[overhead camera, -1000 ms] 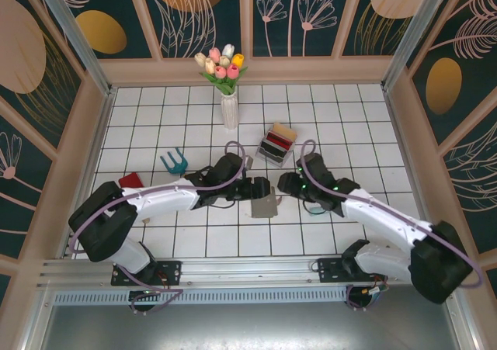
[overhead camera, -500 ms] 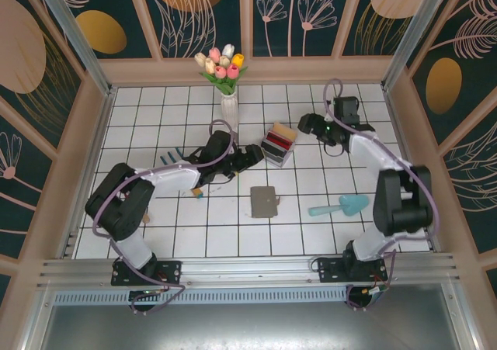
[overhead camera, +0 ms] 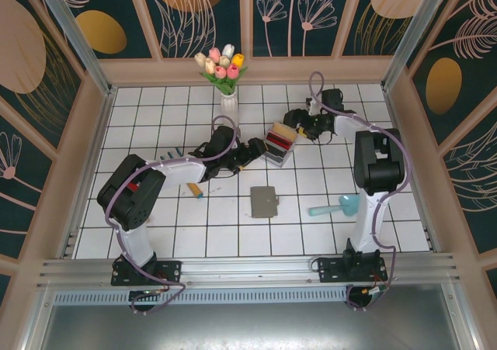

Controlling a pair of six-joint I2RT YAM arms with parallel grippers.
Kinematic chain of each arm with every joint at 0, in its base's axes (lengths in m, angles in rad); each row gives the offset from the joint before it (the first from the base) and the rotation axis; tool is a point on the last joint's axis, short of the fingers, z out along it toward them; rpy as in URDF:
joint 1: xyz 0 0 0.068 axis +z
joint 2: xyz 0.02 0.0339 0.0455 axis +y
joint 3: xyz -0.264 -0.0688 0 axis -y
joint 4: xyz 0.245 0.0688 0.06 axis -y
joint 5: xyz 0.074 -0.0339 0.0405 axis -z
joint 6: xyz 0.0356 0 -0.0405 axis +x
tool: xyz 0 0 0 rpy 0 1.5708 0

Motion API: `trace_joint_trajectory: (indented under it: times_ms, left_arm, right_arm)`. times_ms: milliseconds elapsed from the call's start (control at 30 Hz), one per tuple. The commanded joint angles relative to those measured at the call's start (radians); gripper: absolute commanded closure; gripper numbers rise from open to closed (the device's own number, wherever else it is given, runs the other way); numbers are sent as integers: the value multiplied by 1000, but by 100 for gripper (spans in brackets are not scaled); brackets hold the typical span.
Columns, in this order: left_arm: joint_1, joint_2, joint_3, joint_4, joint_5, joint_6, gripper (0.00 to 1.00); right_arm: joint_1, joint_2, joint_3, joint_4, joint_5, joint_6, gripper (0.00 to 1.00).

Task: Put the credit cards into the card holder
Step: Rotate the storage box at the center of the table, then move the storage box to the center of the table.

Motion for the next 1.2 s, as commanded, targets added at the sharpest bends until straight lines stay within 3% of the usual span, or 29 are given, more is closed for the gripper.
trace_joint_trajectory:
  times_ms: [0,233,467,600,700,867,1000,1167]
  left_arm:
    - [6,-5,12,1,-21,5,9]
    - [6,-42,-16,-29,-66,14,10]
    - [6,-81,-69,-86,-144,43,18]
    - [7,-69,-29,-164,-201,98,32]
    - [10,-49,37,-224,-242,141,48]
    - [24,-5,124,-275,-262,194,57]
    - [24,56,197,-337,-286,207,54]
    - [24,106,233,-344,-271,205,58]
  right_arm:
    - [13,-32,-41,15,-122,-12,21]
    - [80,-208,-263,114,-148,35,21]
    - [179,-398,-449,190,-19,121,20]
    - [203,-450,-430,72,240,102,20]
    - [226,-463,-387,-13,397,84,21]
    - [256,-478,-362,-44,439,82,23]
    - [268,-495,-358,-49,440,94,23]
    - [270,-516,-351,-61,441,99,23]
